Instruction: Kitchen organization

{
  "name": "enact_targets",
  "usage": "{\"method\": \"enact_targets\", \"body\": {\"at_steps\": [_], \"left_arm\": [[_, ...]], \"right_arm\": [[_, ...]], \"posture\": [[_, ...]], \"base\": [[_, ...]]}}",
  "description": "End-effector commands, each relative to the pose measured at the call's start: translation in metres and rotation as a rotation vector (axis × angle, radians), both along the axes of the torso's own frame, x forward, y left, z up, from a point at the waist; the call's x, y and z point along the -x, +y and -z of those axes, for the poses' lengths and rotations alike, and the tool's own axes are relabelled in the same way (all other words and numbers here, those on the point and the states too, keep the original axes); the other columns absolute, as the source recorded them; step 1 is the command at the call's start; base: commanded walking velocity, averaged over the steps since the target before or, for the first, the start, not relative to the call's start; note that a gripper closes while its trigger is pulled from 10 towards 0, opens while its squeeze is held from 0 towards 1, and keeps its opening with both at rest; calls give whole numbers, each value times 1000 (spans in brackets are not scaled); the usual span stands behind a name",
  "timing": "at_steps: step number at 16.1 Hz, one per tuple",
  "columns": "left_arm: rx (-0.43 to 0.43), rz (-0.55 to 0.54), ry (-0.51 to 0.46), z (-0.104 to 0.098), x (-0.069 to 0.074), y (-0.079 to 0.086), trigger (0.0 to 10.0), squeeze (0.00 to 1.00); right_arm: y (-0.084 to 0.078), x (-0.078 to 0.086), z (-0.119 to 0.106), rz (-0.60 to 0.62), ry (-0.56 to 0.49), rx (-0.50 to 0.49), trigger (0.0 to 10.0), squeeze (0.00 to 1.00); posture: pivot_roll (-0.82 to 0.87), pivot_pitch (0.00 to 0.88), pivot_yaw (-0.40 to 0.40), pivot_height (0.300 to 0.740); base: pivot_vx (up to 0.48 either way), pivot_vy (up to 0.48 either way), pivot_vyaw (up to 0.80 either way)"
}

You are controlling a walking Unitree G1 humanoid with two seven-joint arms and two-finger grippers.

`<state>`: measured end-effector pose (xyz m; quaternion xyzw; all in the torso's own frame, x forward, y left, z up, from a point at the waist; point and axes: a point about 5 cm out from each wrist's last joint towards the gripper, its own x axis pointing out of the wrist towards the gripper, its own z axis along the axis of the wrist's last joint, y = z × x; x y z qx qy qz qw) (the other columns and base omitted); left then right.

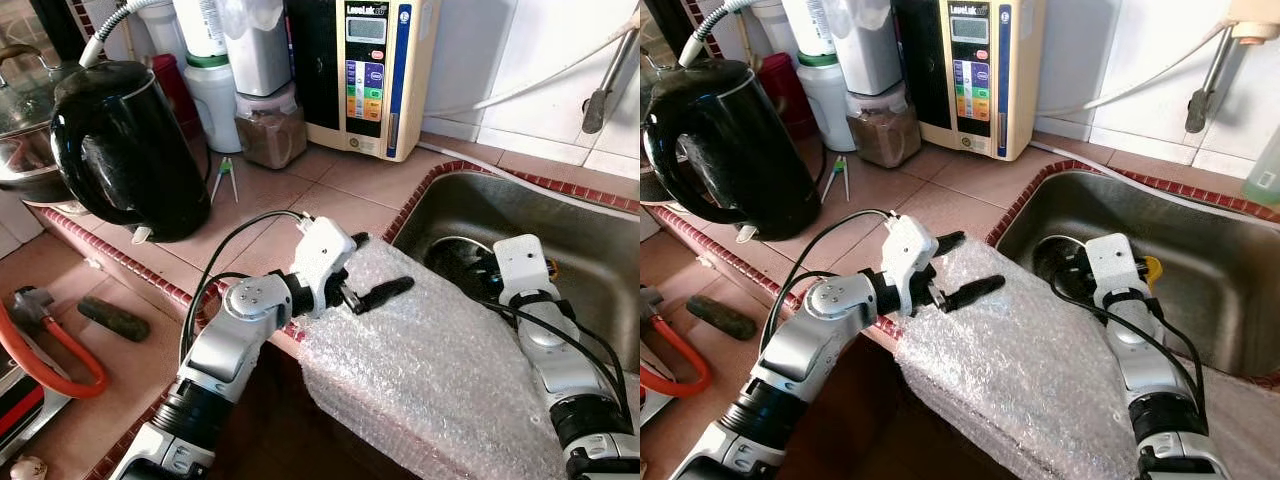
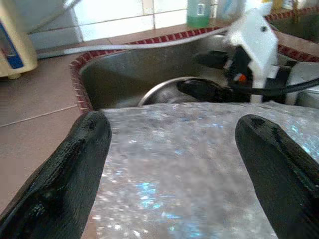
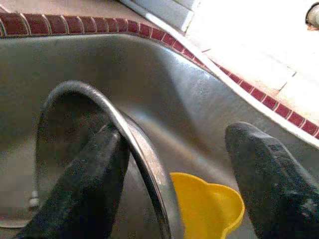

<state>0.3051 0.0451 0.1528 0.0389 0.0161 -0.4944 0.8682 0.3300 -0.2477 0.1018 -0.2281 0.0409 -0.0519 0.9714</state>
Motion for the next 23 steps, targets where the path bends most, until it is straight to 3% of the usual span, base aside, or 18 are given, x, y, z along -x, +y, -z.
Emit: {"method": "enact_targets", "body": {"at_steps": [1,4,5,8,13,16,18,19,23], "left_arm": [[-6,-33,0,-1,-4,6,10000,1000],[3,-55,-13,-3,-5,7,10000,1000],[59,-126,-65,-14,-8,9,10000,1000],[121,-221,-96,-23,-11,17,10000,1000],[177,-368,-113,-27,-12,30,10000,1000],[187,-395,-118,-28,-13,31,10000,1000],[193,-415,-120,-28,-14,32,10000,1000],[186,-418,-117,-27,-14,32,10000,1000],[178,-418,-109,-25,-13,31,10000,1000]], "right_arm": [[4,4,10,-10,36,-15,10000,1000],[5,4,9,-11,28,-16,10000,1000],[6,4,2,-10,-37,-92,10000,1000],[6,4,-6,-10,-92,-128,10000,1000],[1,1,-23,-1,-187,-103,10000,1000],[-2,1,-25,16,-199,-87,10000,1000],[-8,-1,-22,39,-150,-41,10000,1000],[-11,-3,-18,36,-90,-27,10000,12],[-9,-5,5,-22,137,-105,10000,0]], "posture": [[-68,19,112,740],[-69,20,106,740],[-69,25,96,740],[-66,30,81,740],[-62,34,61,740],[-63,34,54,740],[-64,34,48,740],[-64,34,46,740],[-68,36,51,740]], "base": [[0,0,0],[0,0,0],[0,0,0],[0,0,0],[0,0,0],[0,0,0],[0,0,0],[0,0,0],[0,0,0]]}}
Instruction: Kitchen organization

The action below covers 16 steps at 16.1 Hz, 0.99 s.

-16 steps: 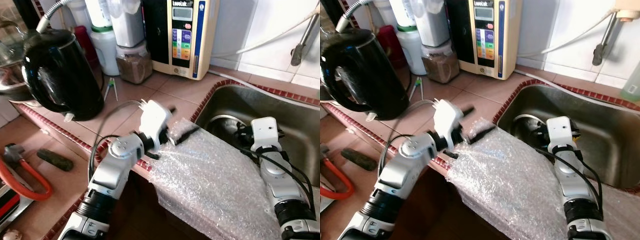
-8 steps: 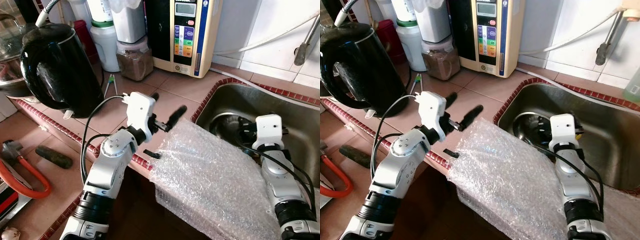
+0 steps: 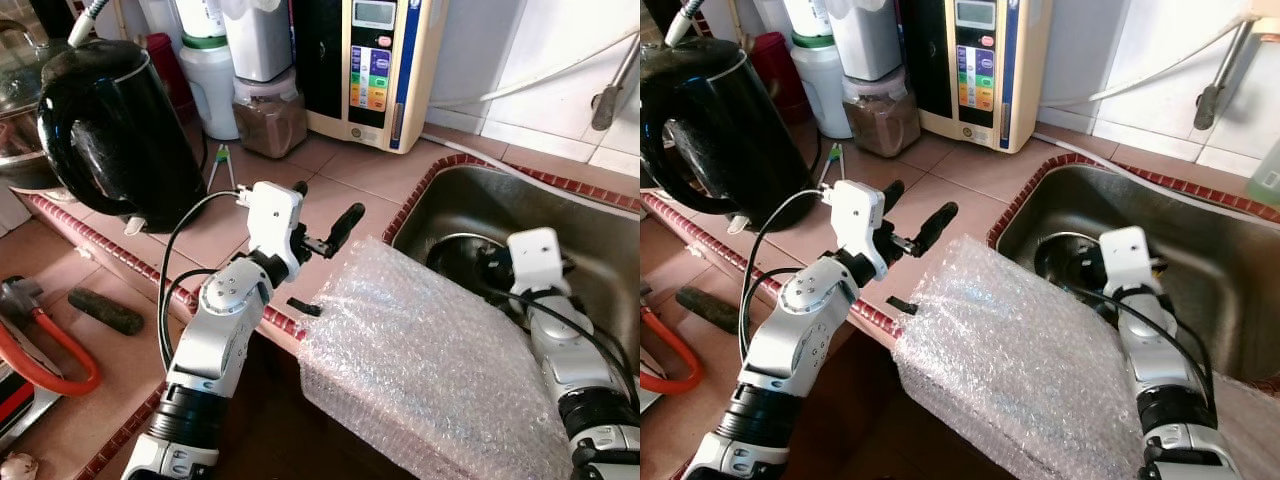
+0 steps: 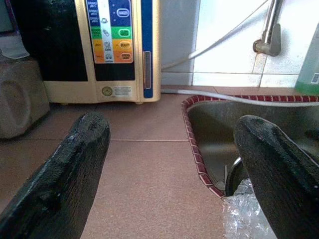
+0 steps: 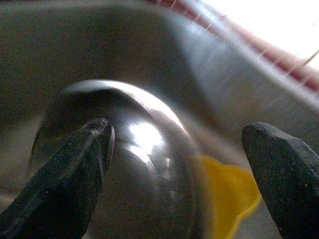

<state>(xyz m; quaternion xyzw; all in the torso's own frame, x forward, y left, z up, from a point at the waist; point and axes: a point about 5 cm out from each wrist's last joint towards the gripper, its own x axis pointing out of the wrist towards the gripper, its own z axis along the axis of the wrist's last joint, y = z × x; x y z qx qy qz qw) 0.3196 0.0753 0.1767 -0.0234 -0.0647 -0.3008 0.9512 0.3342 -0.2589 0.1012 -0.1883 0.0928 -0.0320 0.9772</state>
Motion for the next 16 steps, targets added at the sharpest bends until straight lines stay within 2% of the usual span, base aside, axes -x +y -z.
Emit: {"method": "enact_targets", "body": {"at_steps": [1,3,5,7,9,10,11,12,13,14,16], "left_arm": [[-14,23,0,-1,2,-2,10000,1000],[-19,100,12,0,6,-8,10000,1000],[-36,149,20,0,8,-12,10000,1000],[-49,181,27,1,9,-14,10000,1000],[-65,195,32,2,9,-15,10000,1000],[-62,192,37,3,9,-14,10000,678],[-65,179,46,5,10,-12,10000,424],[-69,173,48,7,10,-12,10000,349],[-62,128,64,10,10,-8,10000,12],[-58,80,69,14,12,-3,10000,0],[-12,39,96,15,14,6,10000,0]], "right_arm": [[5,0,8,-32,84,-62,10000,0],[12,1,17,-93,181,-162,10000,0],[18,2,20,-117,209,-244,10000,0],[17,-1,10,-96,138,-268,10000,0],[19,-3,-14,-97,-57,-284,10000,0],[19,-2,-22,-90,-117,-292,10000,0],[20,0,-30,-82,-170,-290,10000,0],[20,1,-32,-81,-186,-289,10000,0],[22,6,-38,-97,-228,-288,10000,0],[24,14,-45,-110,-270,-267,10000,0],[29,26,-48,-134,-266,-277,10000,0]], "posture": [[-69,36,50,740],[-71,37,52,740],[-73,38,58,740],[-75,39,64,740],[-82,39,79,740],[-83,39,81,740],[-85,38,84,740],[-86,37,84,740],[-86,37,85,740],[-90,32,91,740],[-95,31,100,740]], "base": [[0,0,0],[0,0,0],[0,0,0],[0,0,0],[0,0,0],[0,0,0],[0,0,0],[0,0,0],[0,0,0],[0,0,0],[0,0,0]]}}
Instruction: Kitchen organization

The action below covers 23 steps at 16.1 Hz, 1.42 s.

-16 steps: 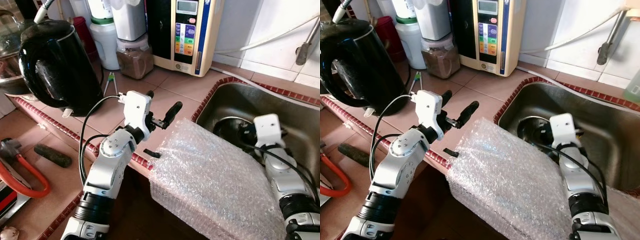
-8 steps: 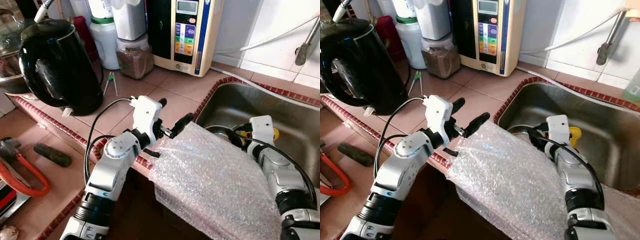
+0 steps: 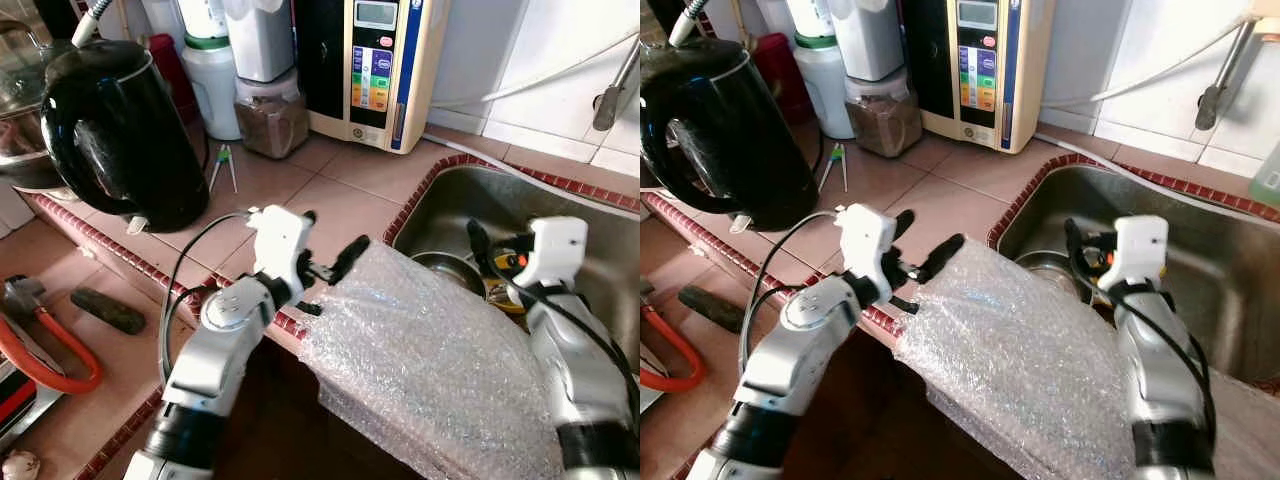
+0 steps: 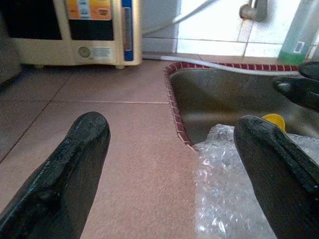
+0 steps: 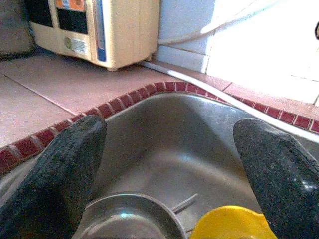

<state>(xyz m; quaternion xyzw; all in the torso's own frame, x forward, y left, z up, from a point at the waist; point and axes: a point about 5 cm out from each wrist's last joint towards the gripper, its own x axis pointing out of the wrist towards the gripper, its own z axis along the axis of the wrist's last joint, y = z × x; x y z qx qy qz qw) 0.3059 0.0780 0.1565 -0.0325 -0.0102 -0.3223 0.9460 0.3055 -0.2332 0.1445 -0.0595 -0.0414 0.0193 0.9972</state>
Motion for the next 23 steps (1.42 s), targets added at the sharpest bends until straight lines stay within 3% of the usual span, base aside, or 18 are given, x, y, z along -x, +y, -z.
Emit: {"method": "enact_targets", "body": {"at_steps": [1,4,5,8,12,14,16,23], "left_arm": [[12,-63,-25,-6,0,13,10000,0],[-32,-213,-61,-2,0,31,10000,0],[-75,-268,-72,-2,1,35,10000,0],[-120,-324,-69,2,13,41,10000,0],[-57,-374,60,25,39,48,10000,0],[56,-325,132,26,45,41,10000,0],[29,-405,102,23,43,49,10000,0],[9,-430,44,14,45,47,10000,0]], "right_arm": [[9,6,-4,-49,-4,27,10000,0],[15,15,-12,-45,-34,8,10000,0],[20,17,-13,-35,-22,-42,10000,0],[36,21,-27,-64,-54,-41,10000,0],[49,25,-25,-17,-31,-102,10000,0],[55,27,-17,1,-15,-112,10000,0],[56,30,-7,27,23,-138,10000,0],[49,30,-11,64,-2,-89,10000,0]], "posture": [[-95,31,100,740],[-94,29,100,740],[-94,29,100,740],[-96,34,102,740],[-72,16,72,740],[-58,8,50,740],[-50,6,41,740],[-68,19,45,740]], "base": [[0,0,0],[0,0,0],[0,0,0],[0,0,0],[0,0,-573],[0,0,-800],[0,0,-800],[0,0,-800]]}}
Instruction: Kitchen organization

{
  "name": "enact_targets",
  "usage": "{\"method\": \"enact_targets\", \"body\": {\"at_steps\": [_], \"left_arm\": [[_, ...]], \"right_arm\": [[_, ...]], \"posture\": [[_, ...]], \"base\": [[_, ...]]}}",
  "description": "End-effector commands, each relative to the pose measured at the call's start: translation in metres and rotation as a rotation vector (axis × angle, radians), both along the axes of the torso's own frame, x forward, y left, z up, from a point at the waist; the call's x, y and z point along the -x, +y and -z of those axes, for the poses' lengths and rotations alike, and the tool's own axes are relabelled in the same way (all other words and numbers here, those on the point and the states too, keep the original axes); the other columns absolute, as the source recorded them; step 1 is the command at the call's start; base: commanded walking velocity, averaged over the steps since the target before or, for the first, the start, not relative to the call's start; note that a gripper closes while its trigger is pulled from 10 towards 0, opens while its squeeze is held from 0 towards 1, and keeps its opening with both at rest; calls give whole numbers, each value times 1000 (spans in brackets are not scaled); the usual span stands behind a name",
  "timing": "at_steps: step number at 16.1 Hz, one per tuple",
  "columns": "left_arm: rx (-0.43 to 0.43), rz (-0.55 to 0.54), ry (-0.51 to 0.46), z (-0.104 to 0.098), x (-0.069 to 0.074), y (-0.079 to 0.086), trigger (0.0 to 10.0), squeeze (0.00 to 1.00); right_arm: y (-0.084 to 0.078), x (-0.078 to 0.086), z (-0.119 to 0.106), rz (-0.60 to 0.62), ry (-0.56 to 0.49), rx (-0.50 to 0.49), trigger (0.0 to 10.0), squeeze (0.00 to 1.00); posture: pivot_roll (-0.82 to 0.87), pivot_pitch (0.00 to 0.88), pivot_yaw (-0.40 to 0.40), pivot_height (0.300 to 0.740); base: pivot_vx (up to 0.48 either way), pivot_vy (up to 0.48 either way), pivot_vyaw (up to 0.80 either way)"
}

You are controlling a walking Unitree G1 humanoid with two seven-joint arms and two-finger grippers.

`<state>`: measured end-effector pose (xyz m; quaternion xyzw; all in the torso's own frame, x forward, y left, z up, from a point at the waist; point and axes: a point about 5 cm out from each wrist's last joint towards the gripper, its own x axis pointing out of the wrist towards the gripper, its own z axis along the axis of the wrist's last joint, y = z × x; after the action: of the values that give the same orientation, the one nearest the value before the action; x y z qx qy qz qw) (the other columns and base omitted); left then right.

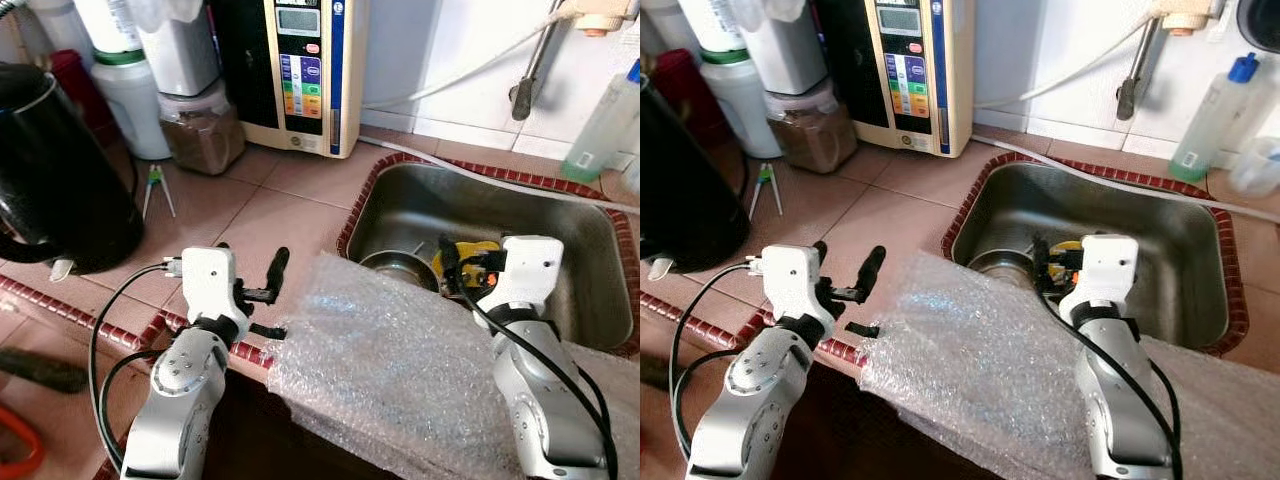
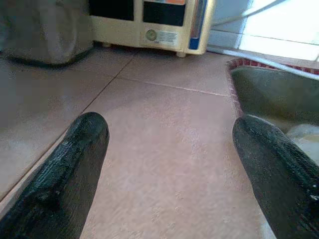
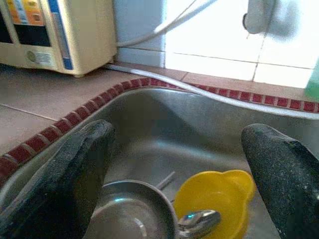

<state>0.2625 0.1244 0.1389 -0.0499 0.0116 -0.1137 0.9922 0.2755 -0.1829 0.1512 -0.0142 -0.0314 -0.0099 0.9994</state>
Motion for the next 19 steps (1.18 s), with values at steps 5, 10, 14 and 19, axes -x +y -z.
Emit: {"method": "enact_targets", "body": {"at_steps": [5,10,14,19], "left_arm": [[-19,-2,-19,-7,-2,-1,10000,0],[-32,-50,-7,-6,-2,2,10000,0],[-48,-84,-6,-8,-3,3,10000,0],[-53,-90,4,-7,-5,1,10000,0]], "right_arm": [[0,1,-3,14,-20,13,10000,0],[14,-8,-8,-45,-39,15,10000,0],[21,-12,-8,-71,-41,26,10000,0],[21,-13,-7,-76,-41,29,10000,0]], "posture": [[-71,29,49,740],[-55,44,39,740],[-45,42,31,740],[-47,34,32,740]], "base": [[0,0,-800],[0,0,-408],[0,0,0],[0,0,0]]}}
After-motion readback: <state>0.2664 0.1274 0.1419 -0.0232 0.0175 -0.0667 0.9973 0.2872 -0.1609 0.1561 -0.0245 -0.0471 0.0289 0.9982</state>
